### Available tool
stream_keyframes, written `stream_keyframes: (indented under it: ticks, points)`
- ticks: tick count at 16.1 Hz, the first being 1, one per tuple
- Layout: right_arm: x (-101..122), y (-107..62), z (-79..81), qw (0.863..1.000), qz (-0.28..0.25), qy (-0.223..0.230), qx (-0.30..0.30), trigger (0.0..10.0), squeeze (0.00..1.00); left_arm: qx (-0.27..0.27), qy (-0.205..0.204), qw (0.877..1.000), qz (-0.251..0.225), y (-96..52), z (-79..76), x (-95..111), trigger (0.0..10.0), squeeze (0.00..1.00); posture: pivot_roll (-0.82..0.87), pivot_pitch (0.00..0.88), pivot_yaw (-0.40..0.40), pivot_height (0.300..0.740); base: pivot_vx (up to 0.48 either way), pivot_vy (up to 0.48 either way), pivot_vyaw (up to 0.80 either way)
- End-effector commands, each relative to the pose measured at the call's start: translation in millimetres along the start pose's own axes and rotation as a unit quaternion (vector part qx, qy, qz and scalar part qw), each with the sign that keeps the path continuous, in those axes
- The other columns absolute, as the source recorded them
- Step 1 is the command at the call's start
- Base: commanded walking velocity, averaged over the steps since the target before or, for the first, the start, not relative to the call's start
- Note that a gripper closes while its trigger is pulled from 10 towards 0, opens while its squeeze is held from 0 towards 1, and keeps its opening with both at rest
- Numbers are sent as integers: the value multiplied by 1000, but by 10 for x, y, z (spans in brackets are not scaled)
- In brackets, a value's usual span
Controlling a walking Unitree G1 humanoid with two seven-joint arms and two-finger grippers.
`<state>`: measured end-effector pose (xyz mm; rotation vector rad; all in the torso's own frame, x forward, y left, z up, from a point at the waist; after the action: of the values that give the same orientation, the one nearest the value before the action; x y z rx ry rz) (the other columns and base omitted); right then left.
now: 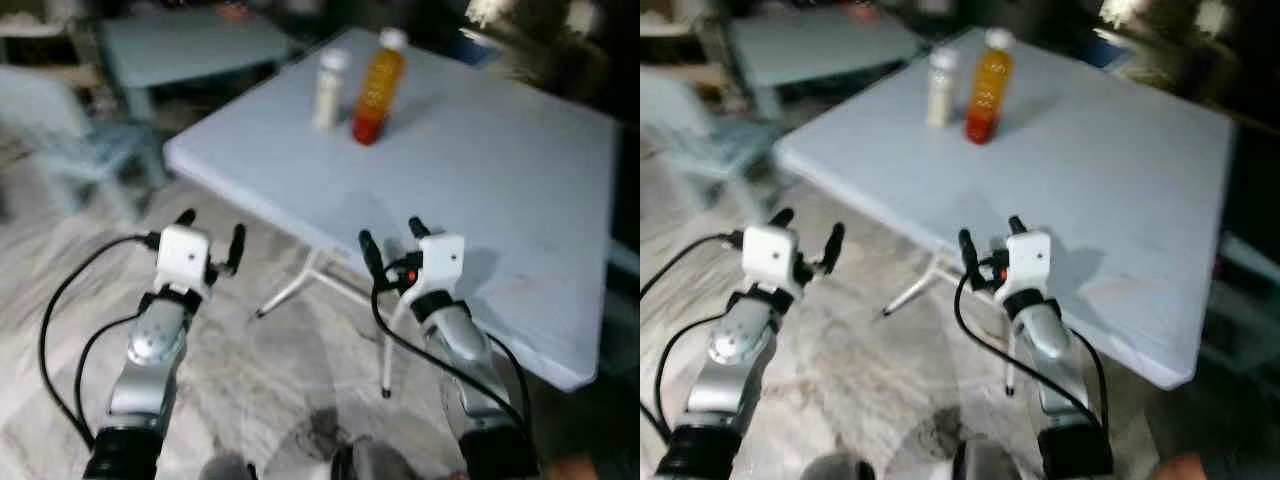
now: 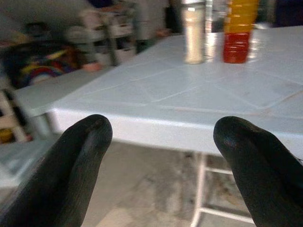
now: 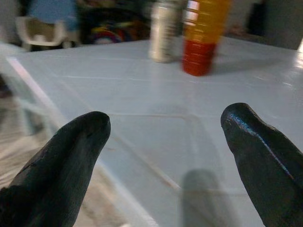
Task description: Restocking fridge
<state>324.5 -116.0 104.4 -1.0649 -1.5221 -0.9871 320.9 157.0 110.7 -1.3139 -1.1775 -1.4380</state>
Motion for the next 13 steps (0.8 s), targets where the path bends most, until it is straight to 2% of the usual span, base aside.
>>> stream_keyframes:
  ticks: [1, 5, 13]
  points:
    - [27, -28, -130, 1000, -4, -11, -19, 10000, 0, -19, -2, 1000, -4, 0, -136, 1, 10000, 0, 61, 128, -65, 740, 352, 326, -800]
    - [33, -31, -101, 1000, -5, -10, -17, 10000, 0, -21, -15, 1000, 3, -36, -174, -41, 10000, 0, 60, 116, -64, 740, 354, 322, -758]
    - [78, -23, -81, 999, -16, -27, -11, 10000, 0, -13, -26, 1000, 1, -7, -162, -42, 10000, 0, 61, 99, -65, 740, 356, 322, 0]
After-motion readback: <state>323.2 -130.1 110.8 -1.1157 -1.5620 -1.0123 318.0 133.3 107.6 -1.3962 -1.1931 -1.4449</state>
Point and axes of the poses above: a point about 5 cm out from each wrist's last joint towards the gripper, its own y axis pointing out of the wrist towards the gripper, its own x axis along the axis of the wrist's last joint, z = x × y, the point moved 4 cm from there along y, pointing out of the wrist towards the gripper, and after that the axes turned 11 degrees about -y, right-handed, at the moved point
